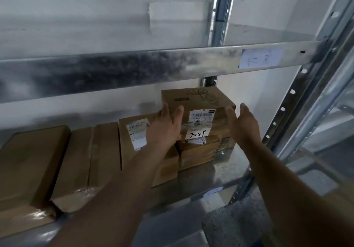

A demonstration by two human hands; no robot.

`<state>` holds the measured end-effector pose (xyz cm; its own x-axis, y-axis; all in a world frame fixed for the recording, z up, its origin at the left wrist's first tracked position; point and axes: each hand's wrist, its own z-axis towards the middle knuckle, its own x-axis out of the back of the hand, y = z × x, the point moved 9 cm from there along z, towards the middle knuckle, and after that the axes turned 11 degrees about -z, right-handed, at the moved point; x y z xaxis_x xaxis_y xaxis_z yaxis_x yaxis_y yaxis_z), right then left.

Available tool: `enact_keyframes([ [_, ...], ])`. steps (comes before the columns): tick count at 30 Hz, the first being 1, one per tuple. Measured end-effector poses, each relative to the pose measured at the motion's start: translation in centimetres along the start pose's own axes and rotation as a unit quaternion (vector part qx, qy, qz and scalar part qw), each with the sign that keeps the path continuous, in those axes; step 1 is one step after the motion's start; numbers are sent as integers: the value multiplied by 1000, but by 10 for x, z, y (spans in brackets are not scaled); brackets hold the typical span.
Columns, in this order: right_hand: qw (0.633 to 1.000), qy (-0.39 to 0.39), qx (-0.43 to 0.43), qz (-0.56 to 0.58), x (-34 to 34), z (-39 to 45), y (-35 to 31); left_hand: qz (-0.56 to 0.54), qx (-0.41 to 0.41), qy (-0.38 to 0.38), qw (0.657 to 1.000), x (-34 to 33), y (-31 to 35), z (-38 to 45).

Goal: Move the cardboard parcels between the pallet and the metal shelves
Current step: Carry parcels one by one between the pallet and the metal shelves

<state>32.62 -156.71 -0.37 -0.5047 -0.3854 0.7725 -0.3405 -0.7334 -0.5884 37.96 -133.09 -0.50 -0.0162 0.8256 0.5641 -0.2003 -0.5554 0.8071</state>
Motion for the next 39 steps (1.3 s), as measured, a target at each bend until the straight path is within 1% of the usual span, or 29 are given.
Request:
enact_keyframes([
  [2, 999, -16, 16, 49, -5, 4, -1, -9, 5, 19, 1000, -2, 2, 2],
  [4, 996, -17, 15, 89, -5, 5, 0, -21, 13, 42, 999, -1, 2, 3],
  [8, 994, 11, -10, 112, 4, -1, 8, -43, 31, 72, 996, 5, 1, -2],
  [12, 987, 35, -40, 154, 17, -19, 15, -91, 15, 101, 991, 20, 1, -16],
  [15, 983, 42, -45, 175, 23, -38, 19, -138, 5, 113, 984, 30, -2, -33],
  [18, 976, 28, -58, 209, 28, -63, 21, -169, 4, 82, 982, 34, -6, -48],
  [21, 973, 29, -42, 227, 38, -95, 18, -184, -34, 42, 981, 38, -6, -67],
  [23, 973, 42, -32, 224, 49, -119, 16, -204, -42, 27, 978, 42, -11, -84],
  [28, 972, 34, -36, 230, 63, -176, 19, -241, -31, -9, 970, 48, -19, -126],
  [32, 968, 41, -50, 244, 81, -217, 30, -303, -17, -63, 951, 46, -18, -166],
  [35, 969, 55, -44, 237, 99, -247, 37, -325, -15, -61, 944, 52, -14, -203],
  [39, 960, 53, -43, 273, 123, -297, 58, -330, -19, -44, 943, 59, -3, -263],
])
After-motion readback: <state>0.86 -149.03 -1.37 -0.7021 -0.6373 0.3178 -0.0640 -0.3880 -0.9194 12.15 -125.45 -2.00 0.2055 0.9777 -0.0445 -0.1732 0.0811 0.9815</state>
